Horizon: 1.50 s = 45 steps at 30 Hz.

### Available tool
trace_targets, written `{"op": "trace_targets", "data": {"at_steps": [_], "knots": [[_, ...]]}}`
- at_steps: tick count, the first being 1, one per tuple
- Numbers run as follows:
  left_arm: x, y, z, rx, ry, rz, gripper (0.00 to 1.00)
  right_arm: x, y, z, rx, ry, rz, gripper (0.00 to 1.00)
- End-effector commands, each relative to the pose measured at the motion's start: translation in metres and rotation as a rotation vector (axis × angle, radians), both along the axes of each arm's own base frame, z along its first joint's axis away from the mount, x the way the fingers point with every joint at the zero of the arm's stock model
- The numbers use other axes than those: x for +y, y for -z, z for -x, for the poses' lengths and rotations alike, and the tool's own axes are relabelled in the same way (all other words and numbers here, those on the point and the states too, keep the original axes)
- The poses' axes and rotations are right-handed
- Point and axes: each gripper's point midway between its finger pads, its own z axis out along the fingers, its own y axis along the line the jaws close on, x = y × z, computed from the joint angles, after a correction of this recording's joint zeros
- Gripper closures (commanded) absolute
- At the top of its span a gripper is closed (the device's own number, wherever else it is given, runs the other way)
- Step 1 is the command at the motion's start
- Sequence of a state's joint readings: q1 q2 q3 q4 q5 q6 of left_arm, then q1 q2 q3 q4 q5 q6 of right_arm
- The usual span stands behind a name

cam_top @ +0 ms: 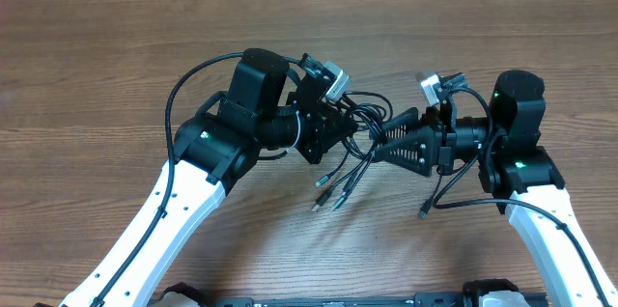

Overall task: Untangle cables
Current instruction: 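Hold the cables between both grippers close together at center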

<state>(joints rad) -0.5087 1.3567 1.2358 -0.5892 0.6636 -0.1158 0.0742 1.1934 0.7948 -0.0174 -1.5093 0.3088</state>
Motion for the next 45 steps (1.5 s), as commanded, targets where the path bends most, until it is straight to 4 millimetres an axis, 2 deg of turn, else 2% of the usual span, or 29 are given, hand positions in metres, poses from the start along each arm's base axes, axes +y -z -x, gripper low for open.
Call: {"op": "trace_targets", "data": {"at_steps": [1, 4, 7, 11, 14, 18, 22, 25, 26, 27, 29, 33, 38, 41, 45], "knots": [[0.019, 0.017, -0.018, -0.043, -0.085, -0.107, 0.96, -0.011, -0.010, -0.017, 0.008, 0.106, 0.018, 0.19], [0.025, 0.019, -0.016, -0.100, -0.026, -0.134, 0.96, -0.024, -0.007, -0.034, 0.030, 0.208, 0.033, 0.16], [0.015, 0.008, -0.002, -0.188, 0.124, -0.081, 0.96, -0.033, -0.005, -0.044, 0.036, 0.267, 0.041, 0.18], [0.003, -0.007, 0.018, -0.284, 0.295, 0.004, 0.96, -0.035, -0.005, -0.049, 0.012, 0.298, 0.051, 0.23], [0.000, -0.013, 0.019, -0.307, 0.316, 0.033, 0.96, -0.032, -0.006, -0.048, -0.033, 0.285, 0.054, 0.30], [-0.003, -0.018, 0.015, -0.289, 0.286, 0.056, 0.96, -0.020, -0.005, -0.040, -0.102, 0.239, 0.059, 0.31], [-0.011, -0.019, 0.024, -0.286, 0.318, 0.066, 0.96, -0.004, -0.010, -0.031, -0.189, 0.176, 0.051, 0.37], [-0.018, -0.019, 0.032, -0.288, 0.346, 0.070, 0.96, 0.001, -0.014, -0.028, -0.218, 0.159, 0.044, 0.48], [-0.020, -0.019, 0.033, -0.289, 0.350, 0.069, 0.96, 0.002, -0.014, -0.028, -0.223, 0.157, 0.043, 0.57], [-0.020, -0.018, 0.034, -0.289, 0.351, 0.066, 0.96, 0.002, -0.014, -0.028, -0.224, 0.157, 0.043, 0.70], [-0.021, -0.018, 0.034, -0.280, 0.349, 0.067, 0.96, 0.002, -0.014, -0.028, -0.221, 0.157, 0.043, 0.84], [-0.021, -0.020, 0.037, -0.245, 0.348, 0.087, 0.96, 0.001, -0.011, -0.035, -0.212, 0.199, 0.059, 0.95], [-0.026, -0.032, 0.057, -0.211, 0.442, 0.183, 0.96, -0.007, 0.002, -0.062, -0.171, 0.362, 0.129, 0.96], [-0.027, -0.041, 0.070, -0.189, 0.503, 0.246, 0.96, -0.021, 0.016, -0.086, -0.171, 0.517, 0.213, 0.96], [-0.029, -0.048, 0.068, -0.171, 0.492, 0.270, 0.96, -0.022, 0.024, -0.085, -0.261, 0.510, 0.266, 0.96]]}}
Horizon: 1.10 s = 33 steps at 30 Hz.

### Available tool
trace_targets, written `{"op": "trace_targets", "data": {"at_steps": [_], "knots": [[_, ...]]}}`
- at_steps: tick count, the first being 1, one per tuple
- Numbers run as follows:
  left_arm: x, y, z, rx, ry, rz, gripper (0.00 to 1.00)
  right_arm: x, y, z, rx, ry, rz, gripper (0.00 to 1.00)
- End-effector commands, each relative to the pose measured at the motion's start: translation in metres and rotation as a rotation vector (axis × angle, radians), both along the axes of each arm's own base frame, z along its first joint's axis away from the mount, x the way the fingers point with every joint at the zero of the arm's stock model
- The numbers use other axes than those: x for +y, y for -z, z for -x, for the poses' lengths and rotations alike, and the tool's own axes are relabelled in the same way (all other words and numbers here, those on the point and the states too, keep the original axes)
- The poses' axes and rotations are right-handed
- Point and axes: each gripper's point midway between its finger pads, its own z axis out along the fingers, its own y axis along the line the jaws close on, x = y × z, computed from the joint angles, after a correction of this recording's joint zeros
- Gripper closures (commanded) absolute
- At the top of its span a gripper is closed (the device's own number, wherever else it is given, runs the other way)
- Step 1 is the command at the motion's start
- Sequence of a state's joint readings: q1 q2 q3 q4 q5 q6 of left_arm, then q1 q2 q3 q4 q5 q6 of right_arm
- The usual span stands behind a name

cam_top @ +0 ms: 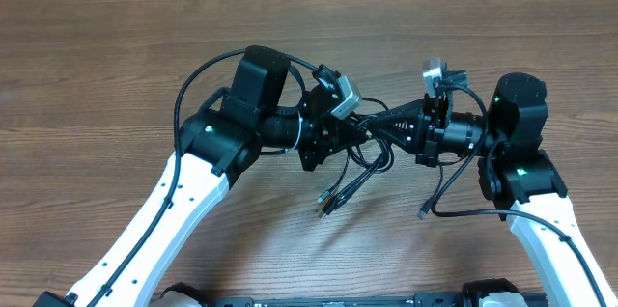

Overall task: Untangle cables
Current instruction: 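Hold the cables between both grippers close together at center, then pull the grippers apart, right gripper drawing cables rightward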

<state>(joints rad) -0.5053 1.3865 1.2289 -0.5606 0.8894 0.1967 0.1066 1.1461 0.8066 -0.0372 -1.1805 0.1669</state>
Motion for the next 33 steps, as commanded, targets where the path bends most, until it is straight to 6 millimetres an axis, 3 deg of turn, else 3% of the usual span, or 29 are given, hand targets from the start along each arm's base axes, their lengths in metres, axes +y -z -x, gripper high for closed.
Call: {"op": "trace_targets", "data": {"at_steps": [1, 6, 13, 16, 17, 21, 28, 33], "knots": [[-0.012, -0.041, 0.043, 0.043, 0.192, 0.168, 0.96, -0.023, 0.021, -0.046, -0.072, 0.247, 0.138, 0.96], [-0.019, -0.067, 0.035, 0.020, 0.188, 0.252, 0.96, -0.025, 0.032, -0.045, -0.042, 0.256, 0.173, 0.96], [-0.016, -0.091, 0.062, -0.009, 0.379, 0.360, 0.96, -0.041, 0.047, -0.060, 0.021, 0.392, 0.232, 0.96], [-0.014, -0.093, 0.070, 0.005, 0.421, 0.375, 0.96, -0.056, 0.054, -0.074, 0.078, 0.523, 0.255, 0.96], [-0.012, -0.094, 0.073, 0.012, 0.441, 0.382, 0.96, -0.072, 0.059, -0.085, 0.115, 0.642, 0.277, 0.96], [-0.012, -0.091, 0.074, 0.042, 0.435, 0.372, 0.96, -0.093, 0.062, -0.098, 0.112, 0.781, 0.319, 0.96], [-0.010, -0.083, 0.076, 0.120, 0.417, 0.343, 0.96, -0.128, 0.041, -0.115, -0.051, 0.976, 0.402, 0.96], [-0.010, -0.081, 0.075, 0.119, 0.409, 0.338, 0.96, -0.142, 0.021, -0.116, -0.181, 1.040, 0.468, 0.96]]}}
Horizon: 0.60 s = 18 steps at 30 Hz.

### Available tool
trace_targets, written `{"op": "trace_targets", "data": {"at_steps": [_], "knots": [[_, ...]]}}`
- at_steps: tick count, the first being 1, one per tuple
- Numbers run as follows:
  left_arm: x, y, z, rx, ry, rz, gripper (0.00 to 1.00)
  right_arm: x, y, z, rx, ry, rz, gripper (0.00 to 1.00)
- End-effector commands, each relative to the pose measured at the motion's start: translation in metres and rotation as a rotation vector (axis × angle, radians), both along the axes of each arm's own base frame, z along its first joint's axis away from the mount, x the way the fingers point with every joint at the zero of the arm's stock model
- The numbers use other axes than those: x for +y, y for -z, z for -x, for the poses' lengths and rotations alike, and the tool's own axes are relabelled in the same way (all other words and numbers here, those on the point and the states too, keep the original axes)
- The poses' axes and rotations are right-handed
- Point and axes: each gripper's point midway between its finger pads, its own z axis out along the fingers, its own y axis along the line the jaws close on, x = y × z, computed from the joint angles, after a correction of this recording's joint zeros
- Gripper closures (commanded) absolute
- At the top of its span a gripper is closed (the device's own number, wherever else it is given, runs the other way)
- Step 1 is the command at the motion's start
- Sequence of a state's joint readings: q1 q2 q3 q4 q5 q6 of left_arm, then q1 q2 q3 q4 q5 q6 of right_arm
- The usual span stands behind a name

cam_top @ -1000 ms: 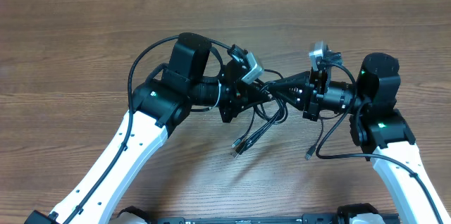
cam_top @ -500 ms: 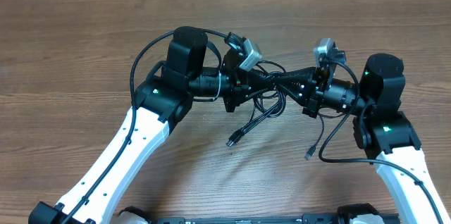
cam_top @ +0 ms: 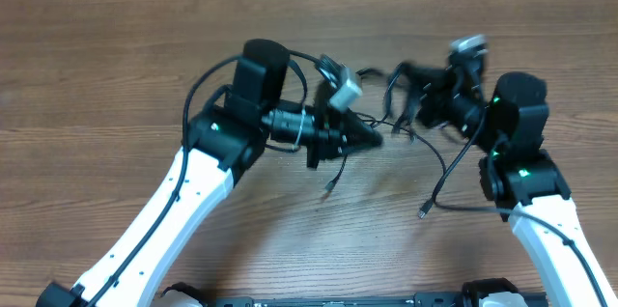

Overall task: Untangle cables
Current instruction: 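Pull the grippers apart, right gripper drawing cables rightward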

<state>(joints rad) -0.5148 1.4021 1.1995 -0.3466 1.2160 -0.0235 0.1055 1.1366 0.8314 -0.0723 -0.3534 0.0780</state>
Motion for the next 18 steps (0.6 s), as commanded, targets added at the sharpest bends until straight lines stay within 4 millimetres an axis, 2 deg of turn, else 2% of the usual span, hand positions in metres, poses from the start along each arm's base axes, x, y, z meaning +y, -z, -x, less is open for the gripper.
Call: {"op": "trace_targets", "data": {"at_steps": [1, 7, 10, 14, 18], "knots": [[0.007, -0.041, 0.042, -0.049, 0.182, 0.123, 0.96, -0.057, -0.006, -0.014, -0.077, 0.282, 0.176, 0.96], [0.004, -0.029, 0.030, -0.029, 0.099, 0.059, 0.96, -0.059, -0.022, -0.005, -0.121, 0.288, 0.184, 0.96], [0.003, -0.019, 0.021, -0.016, 0.037, 0.009, 0.96, -0.059, -0.022, -0.001, -0.110, 0.286, 0.183, 0.96], [0.007, 0.012, -0.006, 0.030, -0.159, -0.154, 0.96, -0.059, -0.010, 0.007, -0.051, 0.283, 0.189, 0.96], [0.020, 0.041, -0.029, 0.139, -0.365, -0.313, 0.96, -0.061, 0.013, 0.021, 0.098, 0.323, 0.092, 0.96]]}}
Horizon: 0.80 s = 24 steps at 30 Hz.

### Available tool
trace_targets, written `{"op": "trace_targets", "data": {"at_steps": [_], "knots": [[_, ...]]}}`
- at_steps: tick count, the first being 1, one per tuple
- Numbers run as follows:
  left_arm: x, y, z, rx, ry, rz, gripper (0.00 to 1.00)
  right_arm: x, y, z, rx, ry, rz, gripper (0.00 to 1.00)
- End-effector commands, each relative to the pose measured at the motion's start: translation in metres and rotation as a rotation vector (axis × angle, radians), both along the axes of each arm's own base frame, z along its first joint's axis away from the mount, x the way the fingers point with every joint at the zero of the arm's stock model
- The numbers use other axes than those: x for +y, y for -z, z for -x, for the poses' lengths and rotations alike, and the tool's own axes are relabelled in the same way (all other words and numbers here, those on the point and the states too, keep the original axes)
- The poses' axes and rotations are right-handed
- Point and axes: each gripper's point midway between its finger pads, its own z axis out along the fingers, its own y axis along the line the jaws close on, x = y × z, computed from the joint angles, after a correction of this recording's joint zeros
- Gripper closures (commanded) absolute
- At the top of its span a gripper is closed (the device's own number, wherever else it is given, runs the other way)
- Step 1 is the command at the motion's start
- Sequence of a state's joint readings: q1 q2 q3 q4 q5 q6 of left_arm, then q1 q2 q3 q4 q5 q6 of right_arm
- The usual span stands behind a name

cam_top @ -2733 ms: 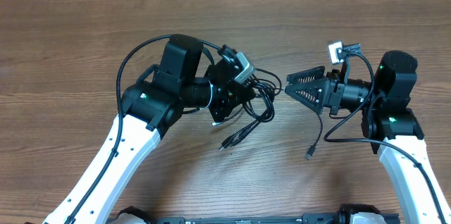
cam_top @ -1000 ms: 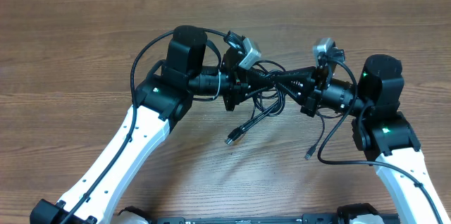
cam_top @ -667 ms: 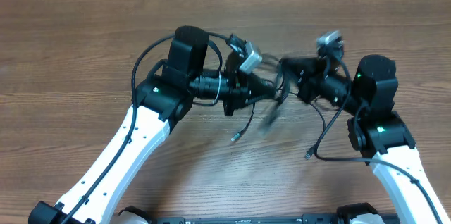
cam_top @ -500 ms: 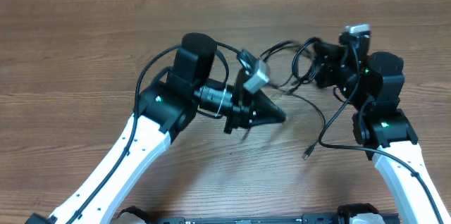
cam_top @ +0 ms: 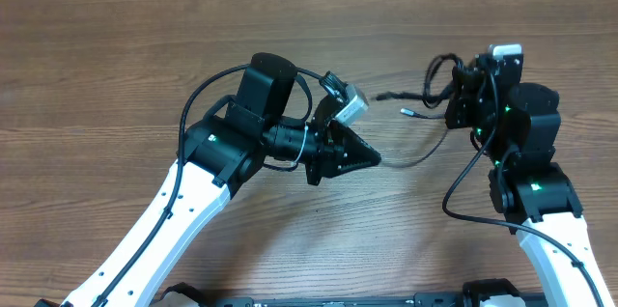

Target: Untangle cables

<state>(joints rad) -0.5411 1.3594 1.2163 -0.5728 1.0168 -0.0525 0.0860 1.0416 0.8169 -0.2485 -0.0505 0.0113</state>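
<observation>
Only the overhead view is given. The black cables (cam_top: 436, 73) hang as a looped bunch at my right gripper (cam_top: 454, 97), which is raised at the right and shut on them. Two loose plug ends (cam_top: 384, 97) stick out to the left of that bunch. One thin black cable (cam_top: 417, 156) runs from the bunch down-left to my left gripper (cam_top: 373, 159). The left gripper points right, its fingers closed to a tip on that cable's end. The grip points themselves are too small to see clearly.
The brown wooden table (cam_top: 116, 75) spreads all round. The right arm's own black lead (cam_top: 454, 206) loops low beside its forearm. A pale wall edge runs along the far side of the table.
My right gripper has moved right and up the frame with most of the cable bunch. The left gripper swung lower right, and a single cable now stretches between the two.
First both grippers met at the table's middle on one tangled bunch with plug ends dangling below. Then they pressed closer together. Later they had drawn apart, the bunch going with the right gripper. Now they are farther apart, joined by one strand.
</observation>
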Motion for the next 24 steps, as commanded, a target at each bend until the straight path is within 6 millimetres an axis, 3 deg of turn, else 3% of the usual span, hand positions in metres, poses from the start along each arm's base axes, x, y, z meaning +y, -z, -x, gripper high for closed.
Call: {"op": "trace_targets", "data": {"at_steps": [1, 6, 10, 16, 22, 24], "knots": [[0.015, 0.020, -0.035, 0.040, -0.258, -0.159, 0.96, -0.002, 0.003, 0.012, 0.057, 0.070, -0.122, 0.96], [0.021, 0.029, -0.045, 0.129, -0.373, -0.205, 0.96, -0.003, 0.034, 0.030, 0.222, 0.159, -0.253, 0.96], [0.024, 0.032, -0.050, 0.182, -0.438, -0.219, 0.96, 0.008, 0.046, 0.041, 0.317, 0.155, -0.358, 0.96], [0.035, 0.039, -0.065, 0.383, -0.659, -0.234, 0.96, 0.028, 0.047, 0.049, 0.410, 0.170, -0.590, 0.96], [0.035, 0.039, -0.065, 0.532, -0.732, -0.211, 0.96, 0.036, 0.043, 0.049, 0.444, 0.194, -0.723, 0.96], [0.035, 0.039, -0.065, 0.534, -0.733, -0.211, 0.96, 0.049, 0.035, 0.050, 0.448, 0.117, -0.757, 0.96]]}}
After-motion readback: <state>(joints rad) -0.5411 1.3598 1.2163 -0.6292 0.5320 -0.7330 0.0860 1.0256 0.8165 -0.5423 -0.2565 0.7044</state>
